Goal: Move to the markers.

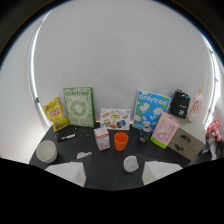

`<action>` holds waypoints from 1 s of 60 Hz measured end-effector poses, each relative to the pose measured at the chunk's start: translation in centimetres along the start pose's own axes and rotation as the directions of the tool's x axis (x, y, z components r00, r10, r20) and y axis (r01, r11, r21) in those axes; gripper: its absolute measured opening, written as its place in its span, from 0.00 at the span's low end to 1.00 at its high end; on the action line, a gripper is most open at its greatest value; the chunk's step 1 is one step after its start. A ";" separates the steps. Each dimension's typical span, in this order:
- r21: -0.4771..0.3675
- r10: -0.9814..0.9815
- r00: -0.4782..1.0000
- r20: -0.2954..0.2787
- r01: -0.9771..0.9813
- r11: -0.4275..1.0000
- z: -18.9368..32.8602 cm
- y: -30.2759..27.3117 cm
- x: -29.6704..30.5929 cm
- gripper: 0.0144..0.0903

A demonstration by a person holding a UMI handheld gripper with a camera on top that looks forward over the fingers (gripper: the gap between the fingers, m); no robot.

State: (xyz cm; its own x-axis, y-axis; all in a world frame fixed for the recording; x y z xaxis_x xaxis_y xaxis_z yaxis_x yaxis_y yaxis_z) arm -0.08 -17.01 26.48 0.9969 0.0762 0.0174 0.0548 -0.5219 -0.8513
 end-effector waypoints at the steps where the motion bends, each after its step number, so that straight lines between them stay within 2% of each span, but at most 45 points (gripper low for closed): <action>1: -0.003 0.001 1.000 0.001 -0.001 1.000 0.0 0.1 0.0 0.94; 17: -0.065 0.012 1.000 0.009 -0.011 0.998 0.0 3.0 -2.2 0.93; 31: -0.123 -0.002 0.997 0.081 0.012 0.992 2.7 5.3 -10.6 0.93; 43: -0.108 -0.017 0.992 0.129 0.031 0.994 9.3 3.0 -20.5 0.93; 52: -0.108 -0.019 0.993 0.118 0.032 0.994 16.2 1.1 -26.4 0.94; 60: -0.140 -0.014 0.996 0.084 0.026 0.990 22.4 1.1 -29.7 0.93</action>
State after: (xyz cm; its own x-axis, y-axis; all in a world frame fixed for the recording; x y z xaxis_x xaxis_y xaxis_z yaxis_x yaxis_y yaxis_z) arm -30.89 -0.82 13.27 0.9878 0.1548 -0.0148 0.0878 -0.6337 -0.7686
